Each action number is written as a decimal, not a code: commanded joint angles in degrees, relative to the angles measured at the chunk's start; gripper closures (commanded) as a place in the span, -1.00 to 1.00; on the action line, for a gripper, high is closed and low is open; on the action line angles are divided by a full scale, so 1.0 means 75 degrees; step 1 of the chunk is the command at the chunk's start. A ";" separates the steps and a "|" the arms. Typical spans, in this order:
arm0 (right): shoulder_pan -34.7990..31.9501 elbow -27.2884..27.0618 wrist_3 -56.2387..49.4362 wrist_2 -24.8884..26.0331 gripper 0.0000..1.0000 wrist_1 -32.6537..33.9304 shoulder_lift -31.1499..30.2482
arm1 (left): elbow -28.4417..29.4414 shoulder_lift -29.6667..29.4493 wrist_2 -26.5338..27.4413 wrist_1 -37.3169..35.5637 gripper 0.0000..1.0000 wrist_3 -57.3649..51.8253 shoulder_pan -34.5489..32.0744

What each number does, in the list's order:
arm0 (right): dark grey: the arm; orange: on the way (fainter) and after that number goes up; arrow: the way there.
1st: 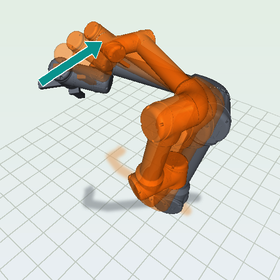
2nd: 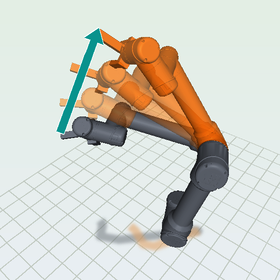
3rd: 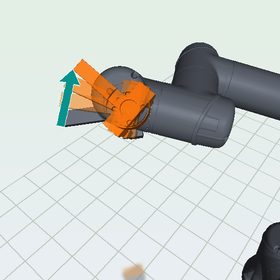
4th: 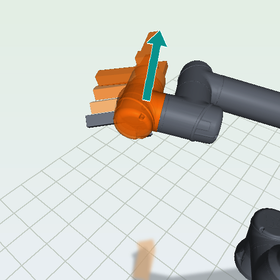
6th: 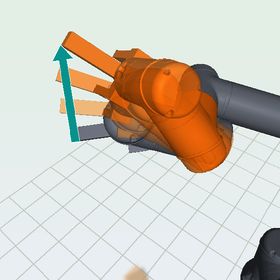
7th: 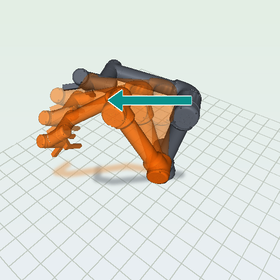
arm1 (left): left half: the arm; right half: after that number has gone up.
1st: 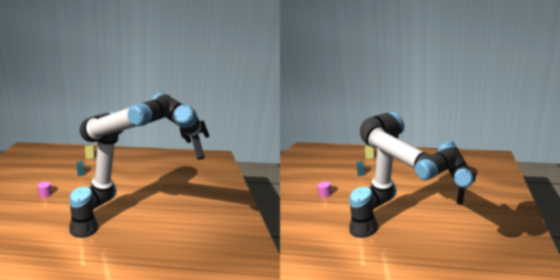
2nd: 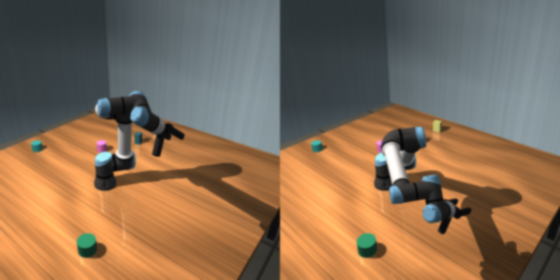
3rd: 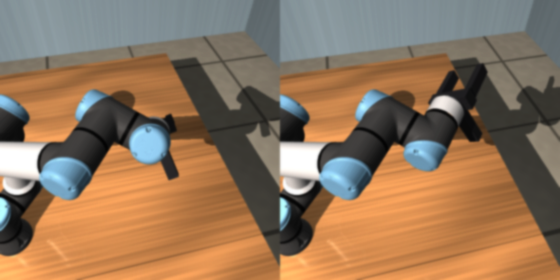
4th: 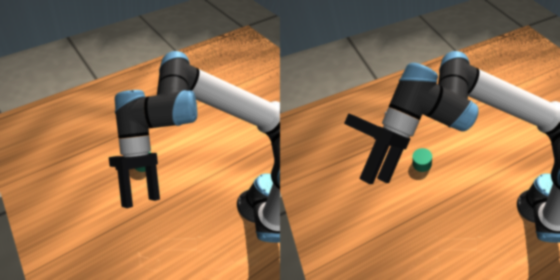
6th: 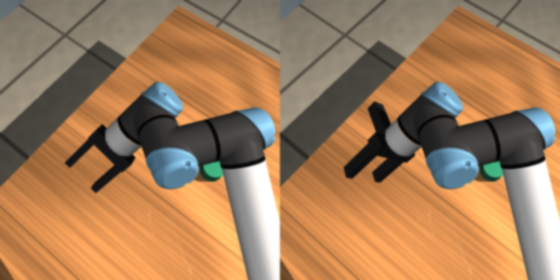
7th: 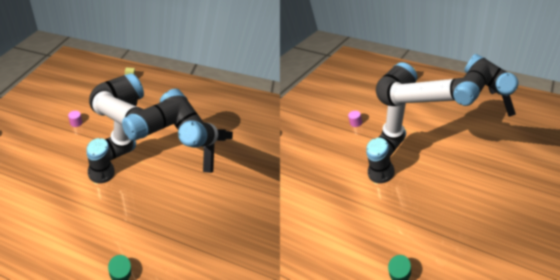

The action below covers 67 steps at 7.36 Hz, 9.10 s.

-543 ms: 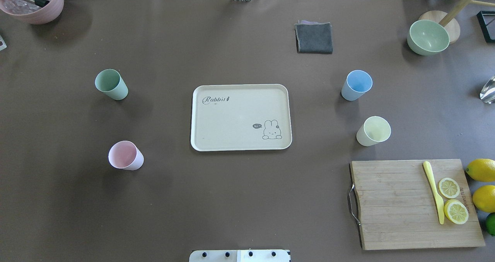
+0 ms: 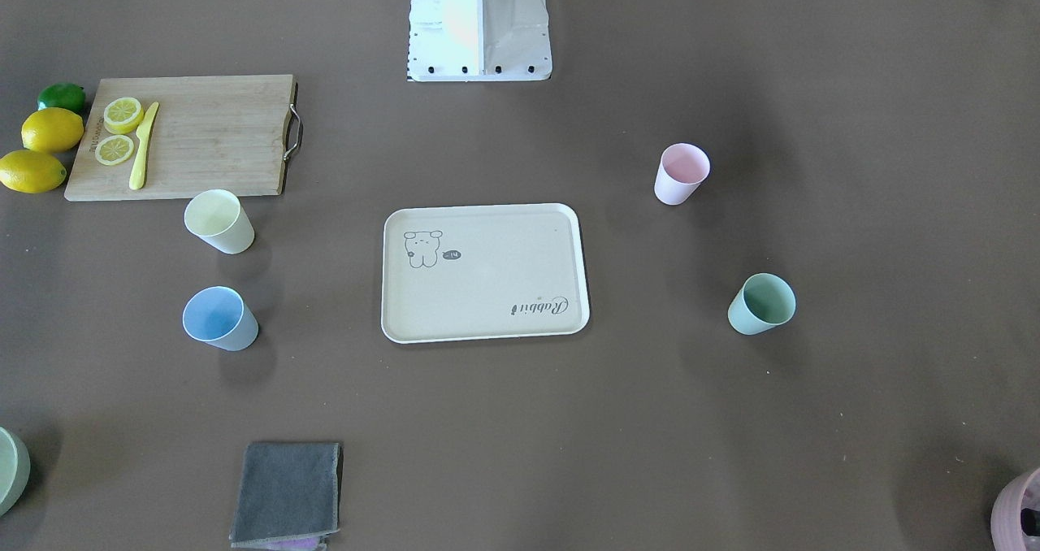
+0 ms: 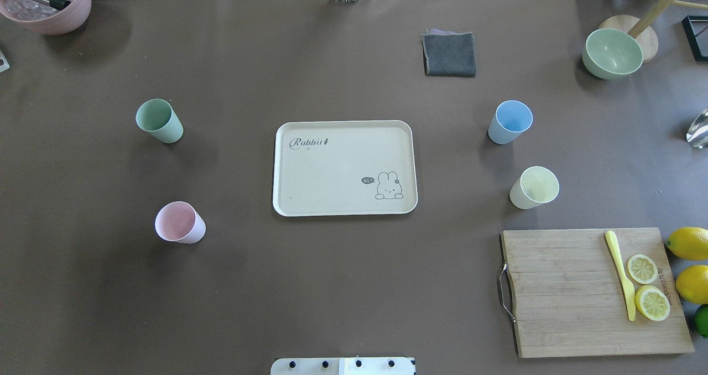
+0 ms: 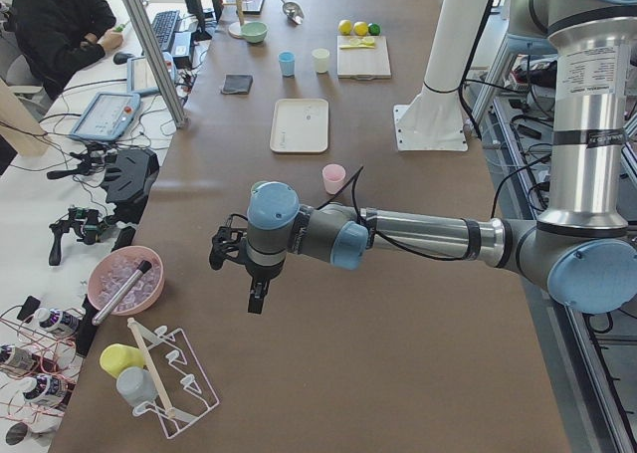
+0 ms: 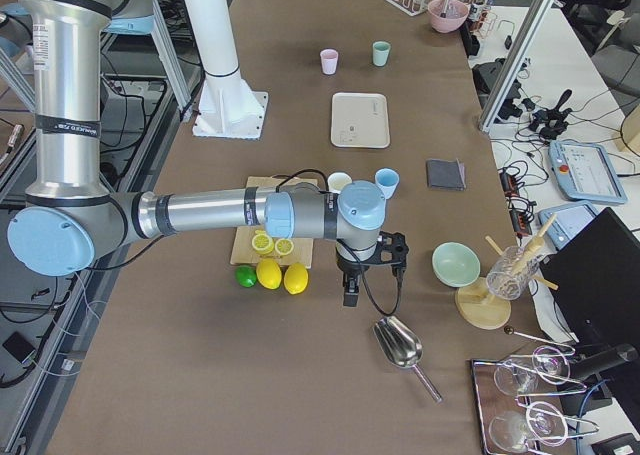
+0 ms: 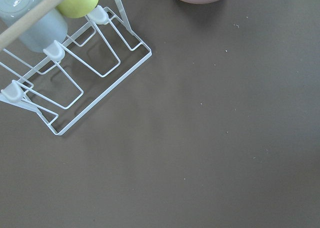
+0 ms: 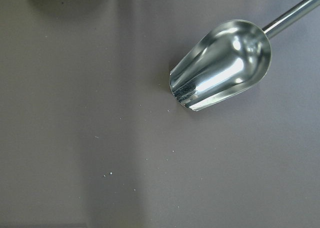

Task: Place all cups on tray

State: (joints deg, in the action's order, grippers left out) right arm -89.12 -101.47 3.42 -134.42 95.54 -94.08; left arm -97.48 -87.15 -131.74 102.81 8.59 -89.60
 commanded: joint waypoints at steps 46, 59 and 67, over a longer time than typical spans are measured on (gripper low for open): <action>0.6150 -0.1532 0.8670 0.1832 1.00 -0.1711 0.3108 | -0.1824 -0.0837 0.0561 0.0753 -0.95 0.6008 0.3529; 0.7325 0.0744 0.8941 0.2934 -0.98 -0.1699 0.5103 | -0.2753 -0.0744 0.1979 0.0730 -0.95 0.7901 0.6110; 0.5405 -0.0743 0.8417 0.1062 -0.99 0.0150 0.4904 | -0.2543 -0.0603 0.3057 0.0765 -0.58 0.8241 0.7459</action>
State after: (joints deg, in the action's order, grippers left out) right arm -46.59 -105.22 67.98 -124.57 93.90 -56.99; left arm -117.41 -91.46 -108.84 108.50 70.43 -33.80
